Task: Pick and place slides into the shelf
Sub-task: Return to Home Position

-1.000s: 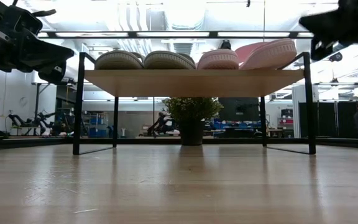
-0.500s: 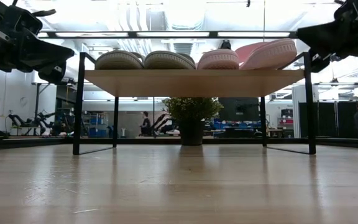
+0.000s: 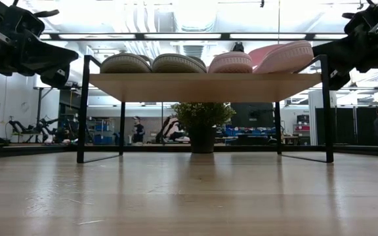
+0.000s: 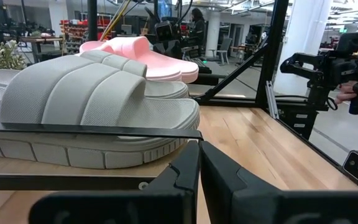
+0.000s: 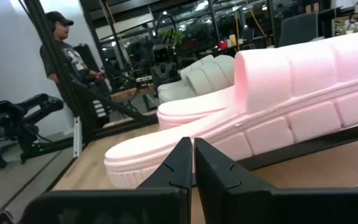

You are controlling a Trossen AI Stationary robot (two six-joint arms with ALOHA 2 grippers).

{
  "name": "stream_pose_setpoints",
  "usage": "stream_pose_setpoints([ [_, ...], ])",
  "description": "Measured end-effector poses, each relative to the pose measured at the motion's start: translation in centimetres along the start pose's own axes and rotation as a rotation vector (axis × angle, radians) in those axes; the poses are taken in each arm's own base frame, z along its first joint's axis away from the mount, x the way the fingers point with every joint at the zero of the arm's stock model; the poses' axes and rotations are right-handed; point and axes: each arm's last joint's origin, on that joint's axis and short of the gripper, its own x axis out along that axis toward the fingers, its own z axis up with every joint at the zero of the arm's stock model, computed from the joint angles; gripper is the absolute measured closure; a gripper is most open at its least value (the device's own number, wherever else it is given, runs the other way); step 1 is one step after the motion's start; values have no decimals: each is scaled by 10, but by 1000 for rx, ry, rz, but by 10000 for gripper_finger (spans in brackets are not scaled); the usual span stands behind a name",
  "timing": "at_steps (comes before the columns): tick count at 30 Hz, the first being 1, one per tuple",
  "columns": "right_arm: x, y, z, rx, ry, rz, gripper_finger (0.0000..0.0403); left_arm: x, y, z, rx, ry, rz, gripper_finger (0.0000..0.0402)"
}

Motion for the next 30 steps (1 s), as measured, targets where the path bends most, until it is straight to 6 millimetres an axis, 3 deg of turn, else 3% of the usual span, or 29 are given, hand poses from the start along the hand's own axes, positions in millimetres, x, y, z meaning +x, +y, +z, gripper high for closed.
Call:
stream_pose_setpoints([
  [30, 0, -1, 0, -14, -1, -30, 394, 0, 0, 0, 0, 2, 1, 402],
])
